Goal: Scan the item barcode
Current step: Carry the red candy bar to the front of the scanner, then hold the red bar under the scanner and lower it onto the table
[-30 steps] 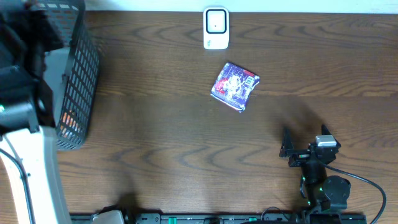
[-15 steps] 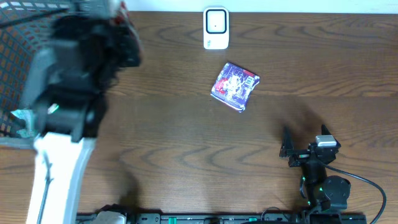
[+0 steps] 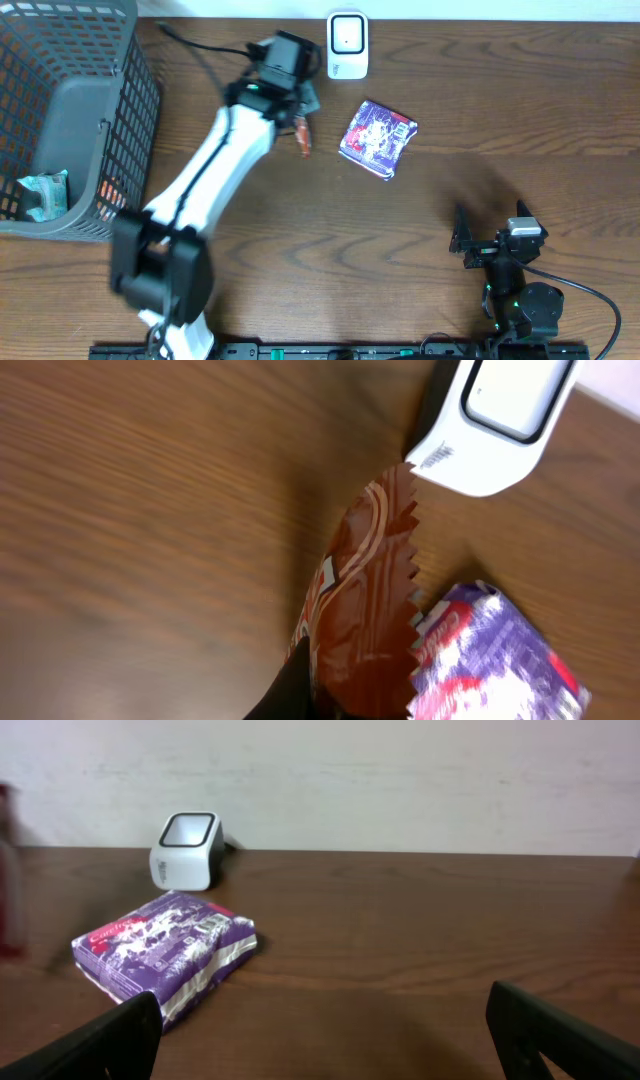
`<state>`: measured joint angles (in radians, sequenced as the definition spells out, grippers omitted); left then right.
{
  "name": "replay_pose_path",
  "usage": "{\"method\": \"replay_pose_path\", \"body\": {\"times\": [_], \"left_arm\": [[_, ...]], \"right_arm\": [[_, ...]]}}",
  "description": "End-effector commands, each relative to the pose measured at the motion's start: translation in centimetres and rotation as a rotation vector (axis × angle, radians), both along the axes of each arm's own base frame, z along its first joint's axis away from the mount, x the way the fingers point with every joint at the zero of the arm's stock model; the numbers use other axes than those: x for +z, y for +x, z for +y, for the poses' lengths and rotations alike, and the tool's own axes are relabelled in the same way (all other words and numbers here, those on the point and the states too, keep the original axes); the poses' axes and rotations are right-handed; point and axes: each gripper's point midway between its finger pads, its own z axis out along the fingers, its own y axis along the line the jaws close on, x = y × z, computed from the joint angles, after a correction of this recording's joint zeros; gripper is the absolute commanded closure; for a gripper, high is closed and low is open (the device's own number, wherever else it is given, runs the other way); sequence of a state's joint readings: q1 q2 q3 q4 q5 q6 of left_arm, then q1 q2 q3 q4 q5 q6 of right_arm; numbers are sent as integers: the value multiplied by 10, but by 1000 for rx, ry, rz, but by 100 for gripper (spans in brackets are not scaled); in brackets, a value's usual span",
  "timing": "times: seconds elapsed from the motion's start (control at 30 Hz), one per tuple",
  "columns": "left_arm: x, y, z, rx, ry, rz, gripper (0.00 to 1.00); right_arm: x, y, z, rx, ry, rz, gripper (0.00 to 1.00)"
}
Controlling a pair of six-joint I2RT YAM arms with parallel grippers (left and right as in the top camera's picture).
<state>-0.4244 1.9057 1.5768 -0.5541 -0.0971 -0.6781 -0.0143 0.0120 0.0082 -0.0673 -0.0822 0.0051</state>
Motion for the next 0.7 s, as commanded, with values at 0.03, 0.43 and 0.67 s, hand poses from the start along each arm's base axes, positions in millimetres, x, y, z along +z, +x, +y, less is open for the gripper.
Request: {"method": "replay_pose_path", "body": {"times": [0.03,0.43,0.67], "left_arm": [[-44,0,-33,4,-35,49,93],[-62,-13,-75,-95,-36,59,31],[-63,-13,-78,-216,23,46,42]], "right_arm": [[0,0,3,16,-13,-1,1],[0,0,3,16,-13,-1,1],[0,0,3,16,-13,-1,1]]}}
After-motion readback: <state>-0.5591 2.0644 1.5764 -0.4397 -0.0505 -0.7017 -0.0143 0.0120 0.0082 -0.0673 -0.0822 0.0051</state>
